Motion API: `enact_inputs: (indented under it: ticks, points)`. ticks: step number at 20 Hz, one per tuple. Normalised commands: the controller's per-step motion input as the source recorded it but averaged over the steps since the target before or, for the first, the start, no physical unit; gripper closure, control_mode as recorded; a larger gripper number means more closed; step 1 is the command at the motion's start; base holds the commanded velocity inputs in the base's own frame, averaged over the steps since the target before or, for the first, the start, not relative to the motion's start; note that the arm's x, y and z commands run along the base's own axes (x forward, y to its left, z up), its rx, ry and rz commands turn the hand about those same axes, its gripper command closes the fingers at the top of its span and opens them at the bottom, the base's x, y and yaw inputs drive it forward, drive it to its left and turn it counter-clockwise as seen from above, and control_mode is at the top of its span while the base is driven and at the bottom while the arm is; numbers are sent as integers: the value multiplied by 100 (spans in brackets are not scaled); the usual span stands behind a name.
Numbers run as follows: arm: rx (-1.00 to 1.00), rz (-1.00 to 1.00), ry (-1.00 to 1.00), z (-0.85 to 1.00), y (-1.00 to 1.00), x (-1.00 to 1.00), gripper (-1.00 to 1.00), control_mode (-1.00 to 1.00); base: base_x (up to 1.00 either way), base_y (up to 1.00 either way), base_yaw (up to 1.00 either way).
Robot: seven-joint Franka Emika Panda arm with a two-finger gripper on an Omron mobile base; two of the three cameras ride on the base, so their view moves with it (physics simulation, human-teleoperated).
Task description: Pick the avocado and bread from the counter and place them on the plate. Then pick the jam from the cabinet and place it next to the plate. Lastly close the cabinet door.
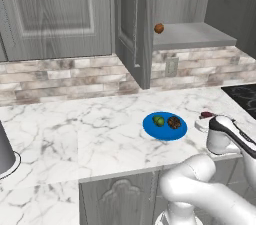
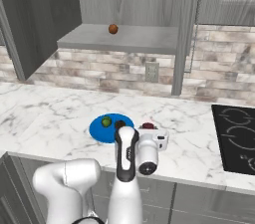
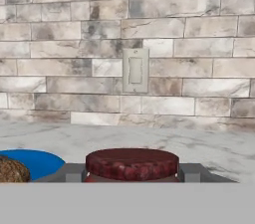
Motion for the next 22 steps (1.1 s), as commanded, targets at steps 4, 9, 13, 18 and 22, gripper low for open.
enact_inputs:
  ticks: [4, 9, 13, 18, 22]
  points:
    - [0, 0, 1, -28, 12, 44, 100, -100, 0, 0, 0]
    - [0, 0, 1, -26, 11, 38, 100, -100, 0, 0, 0]
    - [2, 2, 0, -41, 1, 13, 100, -100, 0, 0, 0]
    - [6, 3, 0, -45, -6, 1, 100, -100, 0, 0, 0]
    - [4, 3, 0, -30, -6, 0, 100, -100, 0, 0, 0]
